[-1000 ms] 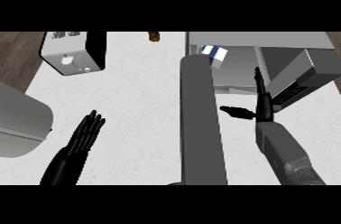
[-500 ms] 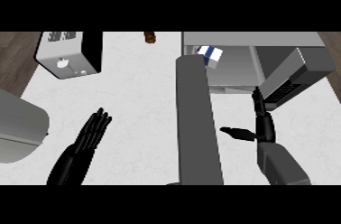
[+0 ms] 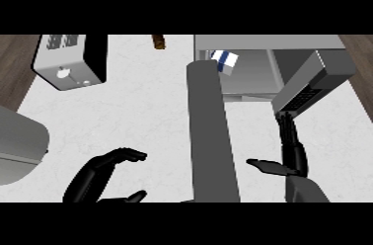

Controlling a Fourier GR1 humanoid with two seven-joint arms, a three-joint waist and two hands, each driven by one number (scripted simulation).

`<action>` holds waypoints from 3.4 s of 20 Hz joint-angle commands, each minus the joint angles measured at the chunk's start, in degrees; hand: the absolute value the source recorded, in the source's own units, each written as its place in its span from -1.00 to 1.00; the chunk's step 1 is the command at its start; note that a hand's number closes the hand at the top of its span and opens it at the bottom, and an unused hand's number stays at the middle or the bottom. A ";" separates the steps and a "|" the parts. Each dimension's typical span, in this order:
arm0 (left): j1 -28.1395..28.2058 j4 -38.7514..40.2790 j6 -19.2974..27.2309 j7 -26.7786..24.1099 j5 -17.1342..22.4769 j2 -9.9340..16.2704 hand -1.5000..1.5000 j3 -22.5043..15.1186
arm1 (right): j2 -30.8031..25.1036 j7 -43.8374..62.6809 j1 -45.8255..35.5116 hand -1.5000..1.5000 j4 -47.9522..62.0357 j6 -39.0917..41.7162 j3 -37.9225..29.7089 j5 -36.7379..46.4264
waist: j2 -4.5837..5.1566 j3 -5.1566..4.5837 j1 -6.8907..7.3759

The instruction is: Pick up the milk, place it into the microwave and close the microwave

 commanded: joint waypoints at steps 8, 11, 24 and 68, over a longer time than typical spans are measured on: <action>-4.02 3.56 -0.34 0.48 -13.68 3.06 1.00 -7.55 | -0.39 1.66 17.95 -1.00 -23.79 9.18 3.92 -4.14 | -0.22 -0.09 -0.93; -6.07 10.26 -0.20 -4.22 -18.50 2.58 1.00 -10.80 | 0.14 3.30 23.01 -1.00 -31.58 9.57 5.90 -4.68 | -0.02 -0.12 -0.94; -21.18 30.88 11.94 -2.71 -16.27 -7.61 1.00 -25.10 | -1.14 19.36 45.85 -1.00 -70.14 14.23 9.14 -12.84 | 0.34 -0.06 -0.69; -58.05 43.56 50.20 -10.93 29.64 -7.70 -1.00 -37.88 | -12.69 33.76 39.39 -1.00 -89.04 24.81 9.25 -28.62 | 5.18 -0.24 -18.91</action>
